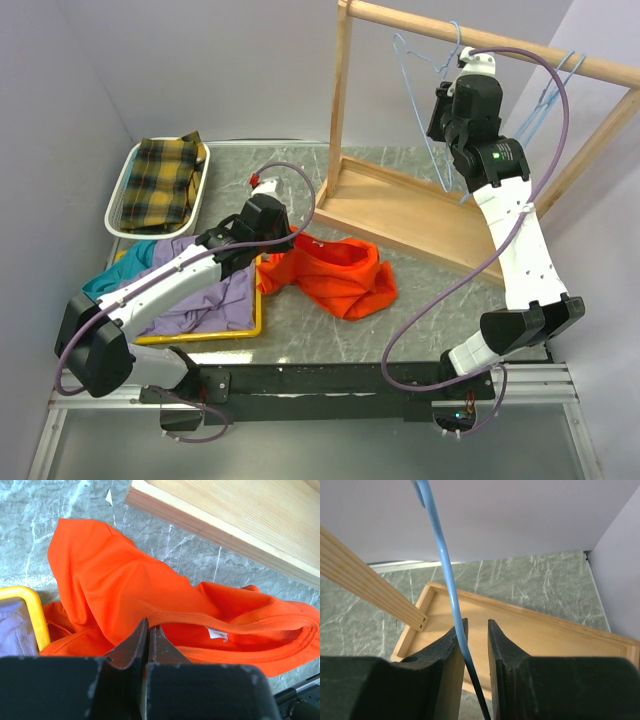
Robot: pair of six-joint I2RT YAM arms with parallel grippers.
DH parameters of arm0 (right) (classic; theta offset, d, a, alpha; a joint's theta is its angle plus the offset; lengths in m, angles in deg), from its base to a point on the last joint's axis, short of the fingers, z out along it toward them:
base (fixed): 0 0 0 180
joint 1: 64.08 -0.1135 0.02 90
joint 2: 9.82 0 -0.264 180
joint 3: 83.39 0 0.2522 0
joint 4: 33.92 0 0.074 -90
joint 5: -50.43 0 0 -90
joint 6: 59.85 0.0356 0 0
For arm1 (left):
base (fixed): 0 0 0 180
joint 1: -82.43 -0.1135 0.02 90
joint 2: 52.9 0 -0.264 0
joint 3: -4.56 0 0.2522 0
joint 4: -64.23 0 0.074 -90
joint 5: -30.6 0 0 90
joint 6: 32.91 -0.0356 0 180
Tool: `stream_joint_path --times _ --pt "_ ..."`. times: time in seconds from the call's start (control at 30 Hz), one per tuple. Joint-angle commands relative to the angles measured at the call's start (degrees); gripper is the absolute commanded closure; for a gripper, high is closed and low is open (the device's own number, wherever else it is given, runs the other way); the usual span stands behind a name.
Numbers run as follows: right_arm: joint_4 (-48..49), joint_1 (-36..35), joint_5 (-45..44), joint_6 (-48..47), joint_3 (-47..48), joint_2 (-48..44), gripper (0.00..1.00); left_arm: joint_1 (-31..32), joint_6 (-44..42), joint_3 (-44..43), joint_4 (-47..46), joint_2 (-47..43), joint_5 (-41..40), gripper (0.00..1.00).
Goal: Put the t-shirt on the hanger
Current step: Pick up the hanger from the clothesline.
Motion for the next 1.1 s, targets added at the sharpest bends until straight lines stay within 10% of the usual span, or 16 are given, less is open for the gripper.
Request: stream_joint_path --times 0.0,0.17,1.07 --pt "5.39 0.29 -1.89 -2.06 0.24 -2.45 0.76 -0.19 -0.89 -1.74 -0.70 -2.11 -0.53 0.97" --pt "6.44 0.29 -1.90 -2.94 2.70 -2.36 1.00 -0.19 -0.89 -1.73 -0.61 -2.38 -1.14 0.97" --pt "-1.20 -9.97 9.53 1.10 -6.34 -17.63 1.00 -0.19 -0.71 -0.15 -2.01 -2.20 -3.07 0.95"
